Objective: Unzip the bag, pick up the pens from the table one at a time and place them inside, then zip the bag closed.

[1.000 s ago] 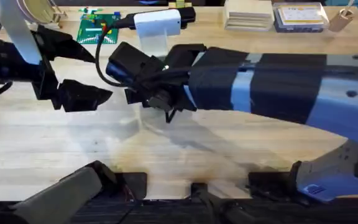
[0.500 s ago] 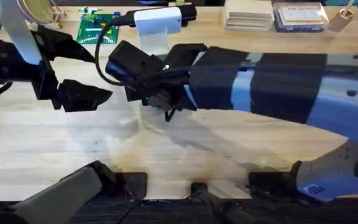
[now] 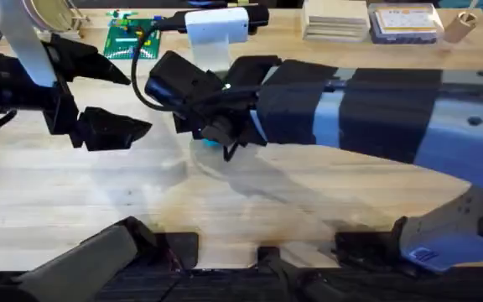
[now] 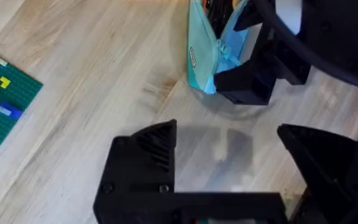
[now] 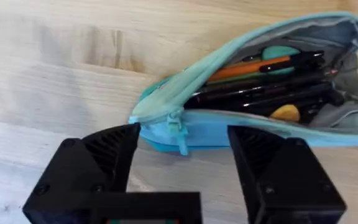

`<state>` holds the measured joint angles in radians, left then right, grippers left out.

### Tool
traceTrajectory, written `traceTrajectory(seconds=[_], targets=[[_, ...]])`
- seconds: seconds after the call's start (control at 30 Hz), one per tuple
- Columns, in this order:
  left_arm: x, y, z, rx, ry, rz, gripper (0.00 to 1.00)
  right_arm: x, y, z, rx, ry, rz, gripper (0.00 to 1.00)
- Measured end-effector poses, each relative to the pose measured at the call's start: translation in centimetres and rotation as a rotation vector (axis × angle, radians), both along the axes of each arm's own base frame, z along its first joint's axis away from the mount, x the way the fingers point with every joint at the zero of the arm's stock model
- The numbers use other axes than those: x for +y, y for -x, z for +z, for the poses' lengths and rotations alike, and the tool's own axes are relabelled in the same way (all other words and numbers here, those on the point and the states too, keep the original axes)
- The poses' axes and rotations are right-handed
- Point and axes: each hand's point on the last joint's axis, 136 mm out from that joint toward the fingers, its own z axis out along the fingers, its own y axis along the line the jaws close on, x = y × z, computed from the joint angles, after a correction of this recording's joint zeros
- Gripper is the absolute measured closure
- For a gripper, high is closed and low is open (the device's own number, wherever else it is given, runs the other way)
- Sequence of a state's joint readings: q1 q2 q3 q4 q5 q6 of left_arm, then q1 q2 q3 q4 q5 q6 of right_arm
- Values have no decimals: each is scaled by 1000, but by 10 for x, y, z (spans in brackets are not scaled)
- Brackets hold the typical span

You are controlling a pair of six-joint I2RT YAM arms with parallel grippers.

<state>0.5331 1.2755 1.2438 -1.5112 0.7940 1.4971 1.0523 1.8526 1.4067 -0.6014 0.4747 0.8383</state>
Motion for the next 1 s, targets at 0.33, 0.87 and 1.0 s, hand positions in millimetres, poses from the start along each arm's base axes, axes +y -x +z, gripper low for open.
traceTrajectory(seconds=[0.33,0.87,1.0], targets=[[0,0,0,0,0,0,7,1,0,0,-1,-3,1,322],[0,0,0,0,0,0,8,3,-3,-10,4,8,-1,474],[0,0,0,0,0,0,7,3,-3,-10,3,7,-2,485]])
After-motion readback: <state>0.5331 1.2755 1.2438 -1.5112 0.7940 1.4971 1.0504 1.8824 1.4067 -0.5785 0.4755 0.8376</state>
